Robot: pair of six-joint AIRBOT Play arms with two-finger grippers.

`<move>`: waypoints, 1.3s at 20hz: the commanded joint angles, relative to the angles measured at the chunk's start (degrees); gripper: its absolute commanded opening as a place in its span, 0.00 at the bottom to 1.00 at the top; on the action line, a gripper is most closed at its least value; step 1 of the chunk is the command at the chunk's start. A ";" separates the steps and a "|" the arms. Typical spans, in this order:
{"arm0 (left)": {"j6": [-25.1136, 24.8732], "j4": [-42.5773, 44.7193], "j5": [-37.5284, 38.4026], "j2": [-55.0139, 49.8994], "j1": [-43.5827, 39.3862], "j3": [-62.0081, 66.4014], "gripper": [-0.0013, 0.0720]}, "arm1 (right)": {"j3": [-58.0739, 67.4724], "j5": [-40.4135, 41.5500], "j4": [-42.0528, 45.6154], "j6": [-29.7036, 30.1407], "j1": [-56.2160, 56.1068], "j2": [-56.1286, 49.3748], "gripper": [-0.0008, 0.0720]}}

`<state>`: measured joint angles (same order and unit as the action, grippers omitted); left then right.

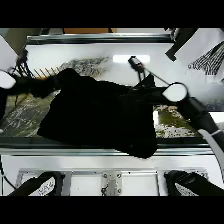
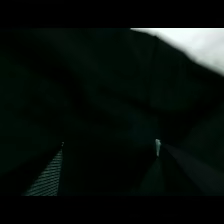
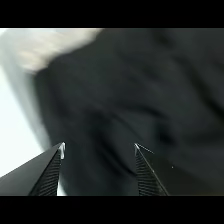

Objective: Fold the clothes and pants, and hang the long-sleeved shirts on hangers.

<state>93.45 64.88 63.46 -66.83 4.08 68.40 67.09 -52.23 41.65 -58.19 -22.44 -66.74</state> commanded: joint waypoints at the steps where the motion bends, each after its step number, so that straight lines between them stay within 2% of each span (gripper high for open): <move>1: -0.70 -1.07 -2.16 5.97 -3.02 -19.30 0.85 | -0.63 -11.72 19.85 -8.24 12.55 4.92 0.68; 3: -2.56 -7.02 -5.51 5.92 -5.53 -26.95 0.85 | -2.51 -15.04 23.54 -8.48 18.21 5.18 0.69; 5: -8.44 -15.04 -8.13 3.93 -8.09 -30.80 0.85 | -5.46 -15.96 23.54 -8.46 22.49 4.33 0.69; 7: -10.75 -18.49 -8.72 0.61 -11.30 -31.23 0.85 | -9.25 -15.93 23.50 -8.44 24.02 2.62 0.76; 9: -10.78 -17.88 -8.55 -3.15 -13.51 -29.59 0.85 | -13.25 -15.98 21.46 -7.58 23.61 0.42 0.76; 13: -10.51 -17.88 -8.20 -8.22 -13.84 -25.86 0.85 | -19.26 -16.17 11.98 -3.06 20.57 -4.68 0.76; 17: -10.47 -17.90 -9.66 -9.40 -13.86 -24.90 0.85 | -19.39 -16.15 9.18 -1.51 14.69 -7.58 0.76; 21: -8.37 -17.88 -12.04 -9.42 -13.86 -24.90 0.84 | -19.37 -15.26 8.33 -1.57 11.23 -7.80 0.76; 22: -7.93 -17.84 -12.20 -9.42 -13.86 -24.90 0.68 | -19.37 -15.21 7.65 -1.57 11.23 -7.80 0.68; 23: -7.96 -17.81 -12.28 -9.42 -13.86 -24.90 0.37 | -19.34 -14.78 7.10 -1.60 11.28 -7.80 0.44; 24: -7.98 -17.84 -12.59 -9.40 -13.86 -24.90 0.15 | -19.32 -14.14 7.08 -1.64 11.28 -7.78 0.13; 25: -7.98 -17.86 -13.03 -9.40 -13.84 -24.90 0.03 | -19.28 -13.55 7.08 -1.81 11.28 -7.67 0.03; 26: -7.96 -17.88 -13.31 -9.07 -13.33 -24.81 0.03 | -18.51 -13.66 7.15 -1.79 11.30 -7.54 0.03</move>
<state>85.01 47.00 51.48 -76.14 -9.67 43.46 47.94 -66.85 49.69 -59.99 -10.72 -74.37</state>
